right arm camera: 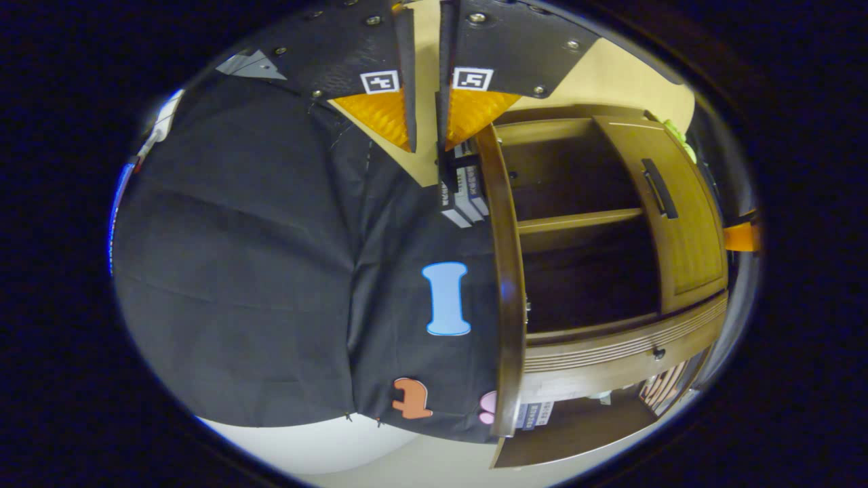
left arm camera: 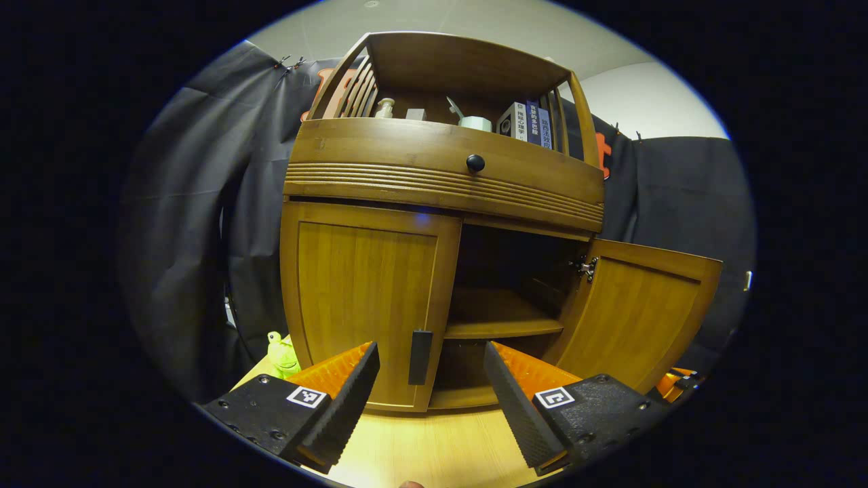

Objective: Open the right door of the double-door shoe cabinet with the right hand, and open the left door with the left hand.

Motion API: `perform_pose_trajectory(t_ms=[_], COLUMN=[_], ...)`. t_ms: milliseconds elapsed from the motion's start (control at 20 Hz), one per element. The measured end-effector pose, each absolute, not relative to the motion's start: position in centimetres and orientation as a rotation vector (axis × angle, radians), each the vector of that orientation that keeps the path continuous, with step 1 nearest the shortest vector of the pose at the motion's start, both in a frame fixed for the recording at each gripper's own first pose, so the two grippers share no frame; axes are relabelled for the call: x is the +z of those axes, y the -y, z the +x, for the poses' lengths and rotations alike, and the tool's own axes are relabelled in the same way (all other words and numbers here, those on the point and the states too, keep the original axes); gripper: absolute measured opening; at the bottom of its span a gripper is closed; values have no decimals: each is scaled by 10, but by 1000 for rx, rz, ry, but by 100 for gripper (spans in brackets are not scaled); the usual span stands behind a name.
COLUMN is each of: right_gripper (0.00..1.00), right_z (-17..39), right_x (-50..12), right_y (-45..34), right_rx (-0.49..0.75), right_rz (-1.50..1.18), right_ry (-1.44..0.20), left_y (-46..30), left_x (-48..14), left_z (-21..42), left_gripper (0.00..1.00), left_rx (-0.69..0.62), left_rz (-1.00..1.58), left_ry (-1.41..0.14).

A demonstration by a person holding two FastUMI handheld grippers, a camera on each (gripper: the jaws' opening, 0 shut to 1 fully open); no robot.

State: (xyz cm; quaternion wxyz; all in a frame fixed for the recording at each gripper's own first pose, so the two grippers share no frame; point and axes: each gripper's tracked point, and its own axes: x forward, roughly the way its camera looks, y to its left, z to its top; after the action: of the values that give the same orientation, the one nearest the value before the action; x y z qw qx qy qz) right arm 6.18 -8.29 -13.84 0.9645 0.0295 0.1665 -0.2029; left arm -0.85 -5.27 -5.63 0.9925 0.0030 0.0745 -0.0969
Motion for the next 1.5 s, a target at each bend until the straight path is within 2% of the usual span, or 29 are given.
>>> perform_pose_trajectory(t_ms=[150, 200, 250, 550, 600, 650, 700, 750, 1000, 1050, 1150, 1300, 1350, 1500], right_gripper=[15, 16, 15, 15, 15, 15, 16, 16, 17, 17, 17, 17, 17, 19], right_z=[57, 55, 53, 40, 35, 30, 31, 29, 23, 21, 17, 18, 18, 18], right_x=[-134, -132, -127, -85, -77, -67, -60, -54, -44, -45, -46, -50, -50, -54], right_y=[89, 90, 91, 83, 82, 80, 77, 75, 68, 67, 66, 65, 63, 62], right_rx=[-422, -431, -439, -444, -453, -459, -464, -469, -505, -511, -524, -539, -535, -531], right_rz=[82, 77, 70, 48, 47, 51, 60, 73, 92, 94, 94, 89, 86, 84], right_ry=[-331, -324, -314, -232, -212, -190, -169, -152, -117, -117, -120, -129, -131, -136], left_y=[54, 55, 56, 57, 57, 56, 56, 55, 51, 51, 50, 48, 47, 43], left_x=[-58, -59, -59, -72, -78, -83, -88, -93, -120, -125, -134, -151, -155, -168], left_z=[0, 4, 8, 45, 51, 57, 64, 70, 103, 108, 118, 135, 140, 150], left_gripper=[96, 92, 96, 96, 92, 96, 92, 96, 96, 93, 96, 91, 92, 79], left_rx=[-197, -199, -201, -208, -207, -208, -206, -202, -184, -183, -178, -164, -159, -146], left_rz=[8, 8, 9, 56, 58, 57, 56, 57, 101, 110, 118, 134, 144, 184], left_ry=[-149, -147, -148, -172, -181, -194, -205, -216, -259, -268, -280, -304, -304, -323])
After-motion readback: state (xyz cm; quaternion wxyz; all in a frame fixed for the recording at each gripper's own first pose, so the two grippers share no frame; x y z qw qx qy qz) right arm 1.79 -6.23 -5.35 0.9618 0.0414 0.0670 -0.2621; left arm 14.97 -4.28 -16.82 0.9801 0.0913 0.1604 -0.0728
